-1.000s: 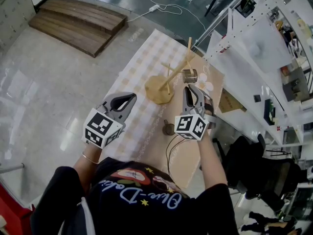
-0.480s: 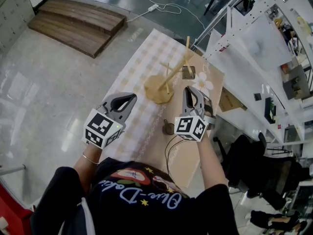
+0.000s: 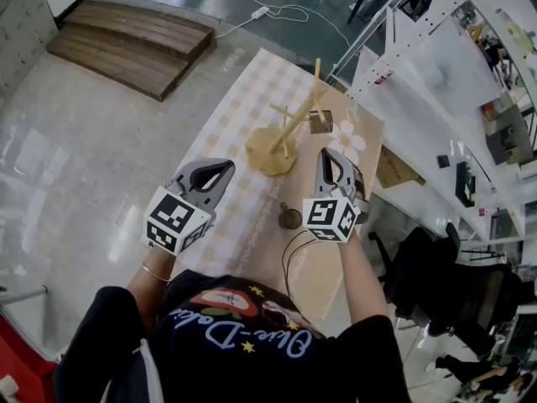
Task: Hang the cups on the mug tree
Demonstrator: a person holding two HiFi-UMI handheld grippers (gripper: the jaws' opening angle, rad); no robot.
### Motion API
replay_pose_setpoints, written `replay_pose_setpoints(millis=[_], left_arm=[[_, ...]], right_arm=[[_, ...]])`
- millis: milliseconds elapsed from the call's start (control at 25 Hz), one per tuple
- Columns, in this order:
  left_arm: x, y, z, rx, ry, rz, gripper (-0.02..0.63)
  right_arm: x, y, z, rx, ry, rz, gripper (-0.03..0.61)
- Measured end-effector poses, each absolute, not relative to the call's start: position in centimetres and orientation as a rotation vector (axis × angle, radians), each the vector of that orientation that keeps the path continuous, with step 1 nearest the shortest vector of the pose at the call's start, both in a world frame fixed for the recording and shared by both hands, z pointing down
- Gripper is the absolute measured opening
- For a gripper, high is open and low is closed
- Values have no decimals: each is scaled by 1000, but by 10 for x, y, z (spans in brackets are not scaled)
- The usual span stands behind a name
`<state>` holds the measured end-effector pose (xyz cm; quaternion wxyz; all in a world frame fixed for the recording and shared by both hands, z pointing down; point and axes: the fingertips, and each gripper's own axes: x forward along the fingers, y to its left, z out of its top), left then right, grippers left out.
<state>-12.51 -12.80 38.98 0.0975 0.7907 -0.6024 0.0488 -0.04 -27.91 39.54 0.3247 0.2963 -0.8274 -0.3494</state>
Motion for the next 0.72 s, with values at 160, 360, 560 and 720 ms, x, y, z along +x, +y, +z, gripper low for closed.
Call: replay_pose_setpoints(millis=[160,360,560,720], left_arm=[[-121,-129,388,2352,-1771,152,8],[-116,-129,386,2370,-1763,157,8],[-113,-129,384,2383,-1752,159,8],[-107,-129,382,2401,-1735,163,8]], right_arm=[[7,-280,394,804,-2204,-848,8],[16,-281,393,853,-2291,-712,9],[26,-283,390,902,-2361,-596,9],[33,-282,385,946,-2429,-468,8]])
